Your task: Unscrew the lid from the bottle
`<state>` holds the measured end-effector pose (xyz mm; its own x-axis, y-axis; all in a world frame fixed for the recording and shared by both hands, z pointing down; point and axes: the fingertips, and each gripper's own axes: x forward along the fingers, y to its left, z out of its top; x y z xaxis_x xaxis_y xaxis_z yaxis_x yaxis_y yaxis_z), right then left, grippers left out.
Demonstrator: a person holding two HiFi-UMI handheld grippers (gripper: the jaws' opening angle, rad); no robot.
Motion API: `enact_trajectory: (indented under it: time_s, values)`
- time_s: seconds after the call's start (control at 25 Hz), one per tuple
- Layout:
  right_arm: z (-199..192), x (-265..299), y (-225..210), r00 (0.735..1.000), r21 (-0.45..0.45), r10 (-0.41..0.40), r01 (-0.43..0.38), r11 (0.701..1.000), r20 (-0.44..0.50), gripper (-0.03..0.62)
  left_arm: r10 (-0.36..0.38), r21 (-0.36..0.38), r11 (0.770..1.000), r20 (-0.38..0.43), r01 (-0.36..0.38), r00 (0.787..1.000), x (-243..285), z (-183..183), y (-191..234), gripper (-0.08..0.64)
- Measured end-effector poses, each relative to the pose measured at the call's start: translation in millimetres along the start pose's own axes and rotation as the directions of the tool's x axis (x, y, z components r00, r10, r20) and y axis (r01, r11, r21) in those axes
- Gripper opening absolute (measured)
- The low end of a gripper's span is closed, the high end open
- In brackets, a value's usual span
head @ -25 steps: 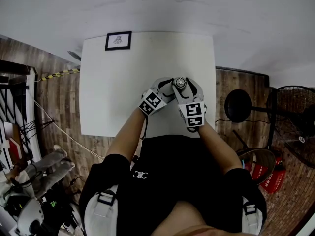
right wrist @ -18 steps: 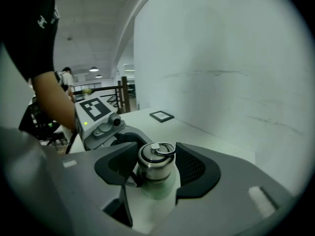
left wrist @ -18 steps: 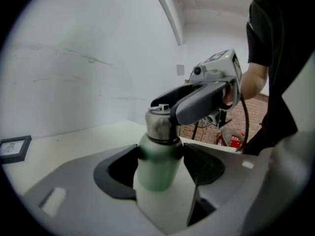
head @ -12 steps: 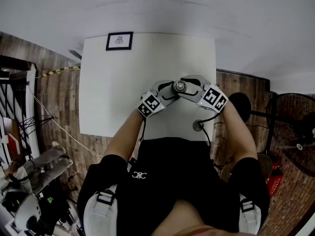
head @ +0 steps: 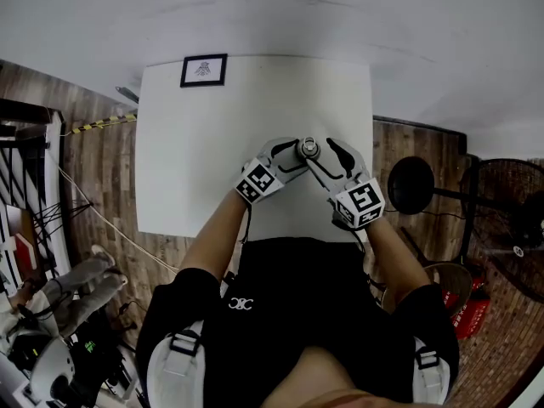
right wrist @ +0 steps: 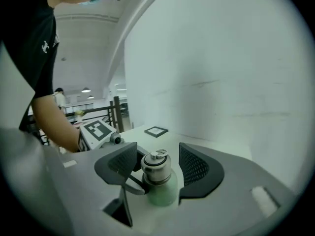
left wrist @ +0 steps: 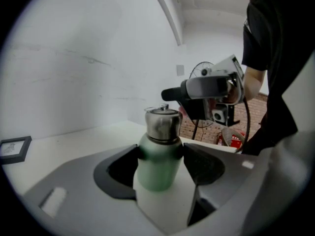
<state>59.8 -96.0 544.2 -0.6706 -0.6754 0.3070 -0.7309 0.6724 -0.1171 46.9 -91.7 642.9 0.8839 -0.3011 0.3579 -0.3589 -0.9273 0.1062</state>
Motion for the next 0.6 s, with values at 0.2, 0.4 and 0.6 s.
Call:
enact_trajectory:
  time_s: [0.2,0.4,0.6]
  values:
    - [-19,8,3,0.972,0.041,-0.234,0.234,0.971,0.006,0.25,0.0,-0.003,1.0,-0.005,0.0,1.0,0,-1,-1,0.341]
    - [-29,29,-1,0.952,-0.007,-0.302,0.302,0.953,-0.042,0.248,0.003,-0.007,1.0,-0.01,-0.003,1.0,1,-3,2,0.341]
    - [-31,28,4,0.977,-0.065,-0.201,0.196,0.978,-0.073,0.242,0.0,-0.007,1.0,-0.007,0.0,1.0,0,-1,0,0.342]
